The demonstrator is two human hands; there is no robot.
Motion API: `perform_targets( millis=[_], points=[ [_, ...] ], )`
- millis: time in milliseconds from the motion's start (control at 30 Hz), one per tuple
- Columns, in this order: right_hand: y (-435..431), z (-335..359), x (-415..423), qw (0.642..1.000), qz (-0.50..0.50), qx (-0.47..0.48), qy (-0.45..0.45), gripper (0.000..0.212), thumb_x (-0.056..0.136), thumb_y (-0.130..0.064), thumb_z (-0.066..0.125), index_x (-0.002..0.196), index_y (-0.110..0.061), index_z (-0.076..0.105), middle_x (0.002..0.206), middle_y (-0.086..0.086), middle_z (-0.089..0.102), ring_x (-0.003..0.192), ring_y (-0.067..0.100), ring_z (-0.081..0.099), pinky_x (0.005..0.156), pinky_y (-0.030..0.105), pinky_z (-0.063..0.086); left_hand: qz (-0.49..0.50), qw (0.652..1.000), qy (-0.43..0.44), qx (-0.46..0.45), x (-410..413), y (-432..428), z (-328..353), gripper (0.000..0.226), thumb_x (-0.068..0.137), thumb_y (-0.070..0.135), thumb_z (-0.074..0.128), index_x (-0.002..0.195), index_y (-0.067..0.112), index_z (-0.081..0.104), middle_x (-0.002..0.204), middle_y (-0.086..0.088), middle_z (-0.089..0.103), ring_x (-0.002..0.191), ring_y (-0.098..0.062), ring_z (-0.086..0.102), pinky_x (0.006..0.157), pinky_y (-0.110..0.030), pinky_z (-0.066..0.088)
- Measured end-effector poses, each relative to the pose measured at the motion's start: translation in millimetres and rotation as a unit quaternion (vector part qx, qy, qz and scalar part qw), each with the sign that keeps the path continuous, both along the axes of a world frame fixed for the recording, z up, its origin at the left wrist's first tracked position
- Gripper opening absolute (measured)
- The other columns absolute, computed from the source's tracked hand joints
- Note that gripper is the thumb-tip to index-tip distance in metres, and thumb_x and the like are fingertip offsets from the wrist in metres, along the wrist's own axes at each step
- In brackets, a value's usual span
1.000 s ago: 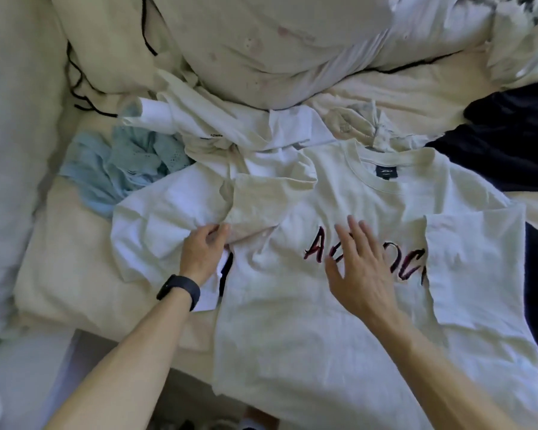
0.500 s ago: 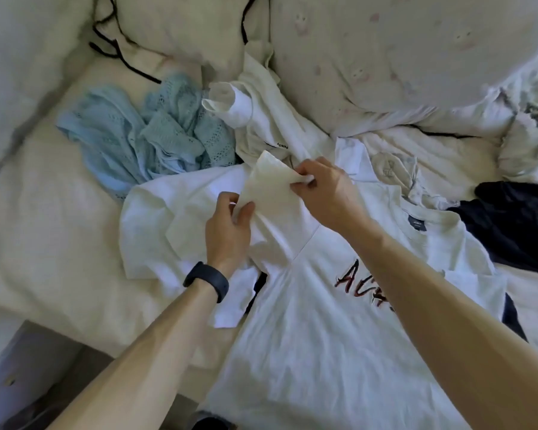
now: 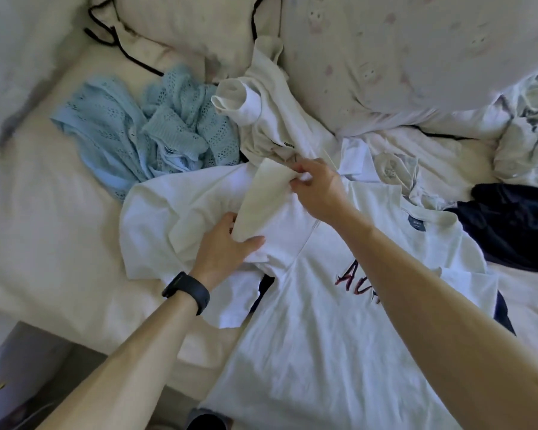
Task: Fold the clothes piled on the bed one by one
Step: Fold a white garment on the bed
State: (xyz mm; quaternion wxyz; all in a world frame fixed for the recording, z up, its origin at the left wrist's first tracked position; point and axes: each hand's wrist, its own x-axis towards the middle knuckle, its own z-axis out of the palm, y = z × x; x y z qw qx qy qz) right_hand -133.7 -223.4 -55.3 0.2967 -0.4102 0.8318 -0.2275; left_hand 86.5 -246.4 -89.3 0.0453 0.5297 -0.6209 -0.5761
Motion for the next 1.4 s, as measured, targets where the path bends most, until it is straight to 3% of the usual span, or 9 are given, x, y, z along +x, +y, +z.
perform_targets(
  millis=[233, 467, 633, 733, 833, 967, 1100, 1200, 1400],
  points=[
    [148, 33, -48, 0.993, -0.102, -0.02, -0.048, 0.036, 0.086, 0.006, 0.066, 0.093, -0.028, 0.075, 0.113, -0.018, 0.061, 0.082, -0.005, 0.066, 0.082, 0.01, 0.05, -0.172, 0.889, 0.075, -0.418, -31, 111, 57, 0.01, 0.081, 0.023, 0.061, 0.089, 0.027, 0.059, 0.07, 0.007, 0.055, 0.061, -0.015, 0.053, 0.046, -0.029, 0.041],
    [255, 11, -105, 0.967, -0.016, 0.253, 0.04, 0.052, 0.096, 0.006, 0.046, 0.134, -0.021, 0.067, 0.135, 0.008, 0.064, 0.107, 0.024, 0.064, 0.087, 0.03, 0.048, -0.542, 0.795, -0.053, -0.269, -58, 203, 17, 0.055, 0.091, 0.02, 0.06, 0.143, 0.031, 0.045, 0.14, 0.0, 0.048, 0.123, -0.022, 0.05, 0.091, -0.036, 0.041],
    [207, -14, -93, 0.978, -0.145, 0.145, -0.042, 0.048, 0.099, -0.04, 0.062, 0.141, -0.017, 0.052, 0.13, 0.001, 0.065, 0.119, 0.02, 0.061, 0.093, 0.026, 0.042, -0.411, 0.805, -0.227, -0.362, -48, 169, -7, 0.078, 0.081, 0.014, 0.063, 0.151, 0.025, 0.032, 0.153, -0.009, 0.031, 0.133, -0.031, 0.041, 0.1, -0.041, 0.039],
    [169, -25, -91, 0.977, -0.151, 0.137, -0.066, 0.06, 0.095, -0.052, 0.063, 0.14, -0.014, 0.051, 0.128, 0.002, 0.064, 0.119, 0.022, 0.061, 0.101, 0.036, 0.047, -0.388, 0.812, -0.225, -0.373, -49, 149, -10, 0.059, 0.083, 0.019, 0.066, 0.14, 0.022, 0.049, 0.131, -0.008, 0.052, 0.1, -0.029, 0.058, 0.073, -0.039, 0.046],
    [142, -36, -98, 0.968, -0.18, 0.122, -0.121, 0.032, 0.092, -0.041, 0.07, 0.113, -0.016, 0.067, 0.104, 0.002, 0.067, 0.102, 0.025, 0.067, 0.087, 0.038, 0.055, -0.326, 0.856, -0.162, -0.368, -42, 136, -8, 0.039, 0.076, 0.003, 0.072, 0.113, 0.012, 0.069, 0.091, -0.007, 0.065, 0.066, -0.029, 0.06, 0.05, -0.036, 0.046],
    [103, -33, -96, 0.926, -0.253, -0.016, -0.281, 0.021, 0.086, -0.031, 0.081, 0.084, -0.021, 0.062, 0.084, 0.001, 0.067, 0.072, 0.016, 0.064, 0.063, 0.029, 0.052, -0.148, 0.959, -0.146, -0.195, -17, 120, -16, 0.04, 0.094, 0.008, 0.051, 0.132, 0.017, 0.057, 0.101, -0.003, 0.068, 0.084, -0.026, 0.06, 0.063, -0.032, 0.042],
    [76, -30, -85, 0.923, -0.234, -0.022, -0.303, 0.024, 0.085, -0.035, 0.083, 0.088, -0.021, 0.064, 0.084, -0.001, 0.068, 0.065, 0.012, 0.065, 0.053, 0.023, 0.05, -0.115, 0.979, -0.115, -0.125, -11, 114, -18, 0.033, 0.097, 0.008, 0.047, 0.124, 0.021, 0.061, 0.094, 0.006, 0.068, 0.078, -0.011, 0.061, 0.065, -0.026, 0.05],
    [79, -38, -86, 0.957, -0.181, 0.068, -0.217, 0.034, 0.087, -0.043, 0.078, 0.096, -0.012, 0.069, 0.09, 0.004, 0.067, 0.077, 0.018, 0.064, 0.07, 0.031, 0.052, -0.094, 0.99, -0.108, -0.012, -15, 108, -20, 0.026, 0.095, 0.015, 0.052, 0.113, 0.03, 0.061, 0.081, 0.011, 0.064, 0.064, -0.004, 0.06, 0.05, -0.012, 0.042],
    [55, -44, -89, 0.954, -0.18, 0.027, -0.24, 0.019, 0.087, -0.03, 0.079, 0.088, -0.013, 0.072, 0.079, -0.003, 0.063, 0.07, 0.012, 0.06, 0.057, 0.017, 0.048, -0.075, 0.994, -0.076, 0.031, -32, 102, -20, 0.041, 0.094, 0.055, 0.051, 0.088, 0.016, 0.061, 0.068, 0.0, 0.057, 0.06, -0.014, 0.053, 0.062, -0.025, 0.044]
  ],
)
